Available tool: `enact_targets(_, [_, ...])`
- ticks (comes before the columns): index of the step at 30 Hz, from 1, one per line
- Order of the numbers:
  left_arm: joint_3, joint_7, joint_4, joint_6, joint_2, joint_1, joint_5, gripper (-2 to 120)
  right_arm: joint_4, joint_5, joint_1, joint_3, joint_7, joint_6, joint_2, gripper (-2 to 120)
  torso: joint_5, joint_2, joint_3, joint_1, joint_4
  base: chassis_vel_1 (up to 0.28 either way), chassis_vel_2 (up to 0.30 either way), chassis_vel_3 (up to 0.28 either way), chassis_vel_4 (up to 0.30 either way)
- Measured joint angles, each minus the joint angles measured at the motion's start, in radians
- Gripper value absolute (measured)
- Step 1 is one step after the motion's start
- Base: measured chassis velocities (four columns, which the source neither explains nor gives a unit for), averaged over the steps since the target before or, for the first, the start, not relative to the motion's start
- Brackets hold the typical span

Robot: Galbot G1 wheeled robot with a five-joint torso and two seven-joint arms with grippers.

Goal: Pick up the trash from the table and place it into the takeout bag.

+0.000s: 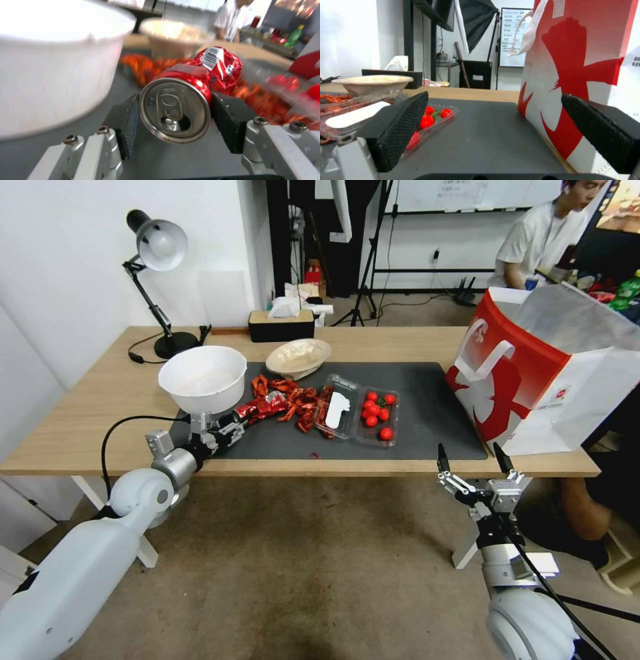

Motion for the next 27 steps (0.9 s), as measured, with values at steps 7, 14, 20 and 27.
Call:
enact_targets(7, [-0.072,-0.017,-0.197,-0.022,0.046,0.070,-0.055,49,0.014,0.000,-0.001,-0.002,0.000,-0.005,0.000,100,0.0001,0.000,0.000,0.000,0.0004,0.000,0.000,0.000,0.000])
enact_targets(14, [-0.027,-0.047,-0.314,-0.037,0.096,-0.020,-0.133,49,0.025,0.003,-0.003,-0.006,0.000,-0.008,0.000,100,0.0001,0.000,0.000,0.000,0.0000,0.000,0.000,0.000,0.000])
enact_targets(20, [0.170,-0.037,-0.270,-0.058,0.143,-0.269,-0.214,49,0.028,0.005,0.003,-0.008,-0.001,-0.017,-0.006,100,0.0001,0.000,0.000,0.000,0.0003,0.000,0.000,0.000,0.000])
enact_targets(27, [0.434,-0.030,-0.168,-0.076,0.074,-0.619,-0.294,49,0.028,0.010,0.004,0.000,0.000,-0.020,-0.020,100,0.0000,0.000,0.000,0.000,0.0000,0.000,0.000,0.000,0.000])
